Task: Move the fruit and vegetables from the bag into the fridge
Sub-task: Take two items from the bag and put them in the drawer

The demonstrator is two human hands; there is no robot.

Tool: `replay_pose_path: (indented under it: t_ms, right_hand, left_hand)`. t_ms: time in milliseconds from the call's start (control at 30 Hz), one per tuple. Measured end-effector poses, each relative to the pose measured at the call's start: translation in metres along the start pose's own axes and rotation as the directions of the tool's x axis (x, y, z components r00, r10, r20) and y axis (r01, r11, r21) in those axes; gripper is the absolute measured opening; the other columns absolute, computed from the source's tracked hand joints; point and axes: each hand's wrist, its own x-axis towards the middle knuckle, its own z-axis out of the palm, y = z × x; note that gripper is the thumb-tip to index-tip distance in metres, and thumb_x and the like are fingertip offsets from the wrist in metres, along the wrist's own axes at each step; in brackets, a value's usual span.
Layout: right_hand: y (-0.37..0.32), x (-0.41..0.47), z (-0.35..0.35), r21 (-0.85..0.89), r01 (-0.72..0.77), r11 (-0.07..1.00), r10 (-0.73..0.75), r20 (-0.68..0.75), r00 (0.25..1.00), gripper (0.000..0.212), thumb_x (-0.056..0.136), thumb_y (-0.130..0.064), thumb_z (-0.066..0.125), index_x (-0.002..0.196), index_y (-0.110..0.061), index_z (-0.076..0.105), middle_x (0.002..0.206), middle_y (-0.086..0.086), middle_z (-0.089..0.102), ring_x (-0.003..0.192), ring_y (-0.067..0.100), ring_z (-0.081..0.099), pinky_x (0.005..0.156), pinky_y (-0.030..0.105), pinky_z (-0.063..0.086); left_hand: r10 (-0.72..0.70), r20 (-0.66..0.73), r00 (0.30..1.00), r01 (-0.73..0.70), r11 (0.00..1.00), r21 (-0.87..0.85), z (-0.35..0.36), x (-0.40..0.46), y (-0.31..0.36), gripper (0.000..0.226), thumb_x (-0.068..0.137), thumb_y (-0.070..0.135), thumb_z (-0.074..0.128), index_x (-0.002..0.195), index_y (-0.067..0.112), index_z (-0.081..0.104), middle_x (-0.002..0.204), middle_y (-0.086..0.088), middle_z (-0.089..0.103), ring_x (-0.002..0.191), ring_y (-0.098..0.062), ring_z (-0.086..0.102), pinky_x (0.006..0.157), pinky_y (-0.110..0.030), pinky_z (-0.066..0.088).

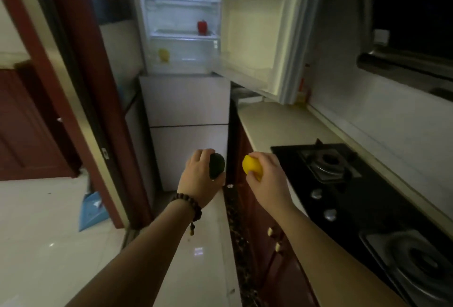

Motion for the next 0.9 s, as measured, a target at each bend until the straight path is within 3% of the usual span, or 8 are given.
replay_pose_path:
  t_ms: [133,400,533,700,900]
  right_hand:
    - [-0.014,0.059,0.047,-0.001,0.047,0.999,-0.047,0.028,0.998,0.039,0.085,-0.018,0.062,0.123,-0.022,0.053,0.124,-0.003,0.046,0.105,0.014,0.051,0.081,0.024,0.046]
    - [-0.017,0.175,0.127,-0.004,0.136,0.991,-0.135,0.091,0.987,0.039,0.084,-0.015,0.063,0.123,-0.014,0.056,0.125,0.005,0.048,0.103,0.02,0.053,0.077,0.019,0.037]
    - [-0.004,0.248,0.161,0.049,0.171,0.984,-0.175,0.093,0.98,0.039,0.083,-0.011,0.066,0.121,-0.011,0.057,0.123,0.009,0.049,0.103,0.024,0.055,0.08,0.023,0.04]
    - [0.016,0.364,0.192,0.057,0.198,0.978,-0.202,0.068,0.977,0.037,0.081,-0.007,0.067,0.118,-0.008,0.06,0.117,0.013,0.052,0.1,0.028,0.057,0.079,0.014,0.034]
    - [0.018,0.494,0.222,0.072,0.265,0.961,-0.27,0.066,0.961,0.037,0.082,-0.011,0.066,0.118,-0.012,0.059,0.12,0.011,0.051,0.1,0.028,0.055,0.077,0.021,0.036]
  left_hand:
    - [-0.047,-0.048,0.998,0.048,0.999,0.025,-0.023,0.048,-0.045,0.057,0.079,0.031,0.071,0.128,0.019,0.044,0.126,-0.001,0.046,0.113,-0.02,0.048,0.09,-0.03,0.046]
    - [-0.105,-0.1,0.989,0.112,0.992,0.063,-0.035,0.148,-0.116,0.057,0.081,0.031,0.069,0.13,0.016,0.044,0.13,-0.003,0.044,0.116,-0.022,0.047,0.093,-0.032,0.046]
    - [-0.094,-0.136,0.986,0.104,0.992,0.072,-0.029,0.218,-0.147,0.057,0.081,0.03,0.069,0.13,0.018,0.043,0.131,-0.001,0.042,0.117,-0.021,0.045,0.092,-0.027,0.043]
    - [-0.07,-0.209,0.975,0.093,0.991,0.099,-0.019,0.324,-0.172,0.055,0.08,0.03,0.069,0.128,0.019,0.044,0.127,0.001,0.043,0.114,-0.019,0.046,0.087,-0.023,0.041]
    - [-0.064,-0.266,0.962,0.101,0.987,0.127,-0.025,0.444,-0.194,0.055,0.08,0.031,0.07,0.127,0.019,0.044,0.125,0.0,0.043,0.112,-0.018,0.047,0.091,-0.03,0.047]
